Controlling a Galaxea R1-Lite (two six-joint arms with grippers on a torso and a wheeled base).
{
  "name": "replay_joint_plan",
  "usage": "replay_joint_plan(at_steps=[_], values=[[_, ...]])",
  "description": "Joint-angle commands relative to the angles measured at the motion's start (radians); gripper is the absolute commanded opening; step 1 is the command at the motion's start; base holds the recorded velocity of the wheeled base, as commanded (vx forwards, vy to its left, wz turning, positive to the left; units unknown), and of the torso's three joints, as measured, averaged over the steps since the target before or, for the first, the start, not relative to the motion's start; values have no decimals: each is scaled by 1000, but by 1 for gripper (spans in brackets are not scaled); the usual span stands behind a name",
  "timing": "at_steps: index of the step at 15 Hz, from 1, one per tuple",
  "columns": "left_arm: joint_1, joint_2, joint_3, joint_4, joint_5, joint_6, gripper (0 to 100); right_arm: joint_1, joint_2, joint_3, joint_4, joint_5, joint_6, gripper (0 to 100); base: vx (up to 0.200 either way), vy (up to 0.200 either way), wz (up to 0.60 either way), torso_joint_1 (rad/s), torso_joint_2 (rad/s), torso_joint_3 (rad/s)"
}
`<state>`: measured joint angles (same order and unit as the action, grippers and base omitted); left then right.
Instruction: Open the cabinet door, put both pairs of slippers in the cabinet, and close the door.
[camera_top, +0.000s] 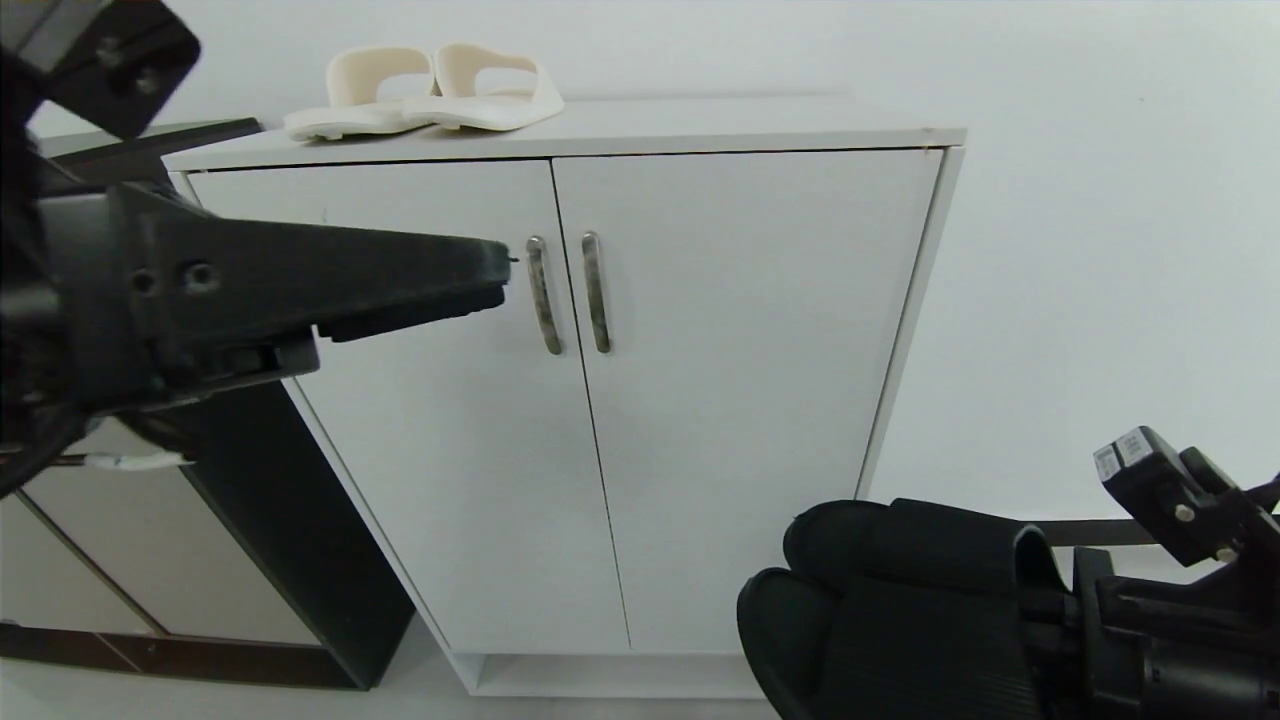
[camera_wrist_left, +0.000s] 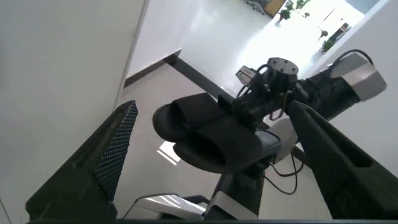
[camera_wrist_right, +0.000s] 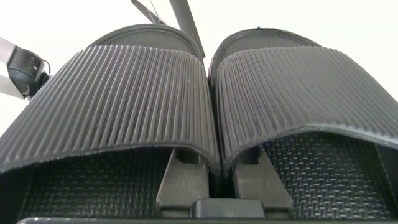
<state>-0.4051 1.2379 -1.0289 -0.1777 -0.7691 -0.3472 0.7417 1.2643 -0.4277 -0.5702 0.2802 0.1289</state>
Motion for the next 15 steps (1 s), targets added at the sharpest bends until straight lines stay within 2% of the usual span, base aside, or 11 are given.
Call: replay_joint_plan(at_steps=[1,2,3,5,10,14,15], values=[[5,152,-72,-13,54,40,100,1,1,3,0,1,0,0,0,0,0,0,0,0],[3,178,-86,-28,106,80,100,1,4,3,0,1,0,0,0,0,0,0,0,0],[3,190,-94,-37,119,91,100,1,6,3,0,1,0,0,0,0,0,0,0,0],[8,222,-129,-40,120,96,100,1,10,3,0,1,0,0,0,0,0,0,0,0],[72,342,-183,-65,123,111,100,1,10,4,0,1,-2,0,0,0,0,0,0,0],[72,394,-204,-91,126,111,100,1,12,4,0,1,-2,0,0,0,0,0,0,0],[72,417,-223,-92,151,111,100,1,10,4,-2,1,-2,0,0,0,0,0,0,0]])
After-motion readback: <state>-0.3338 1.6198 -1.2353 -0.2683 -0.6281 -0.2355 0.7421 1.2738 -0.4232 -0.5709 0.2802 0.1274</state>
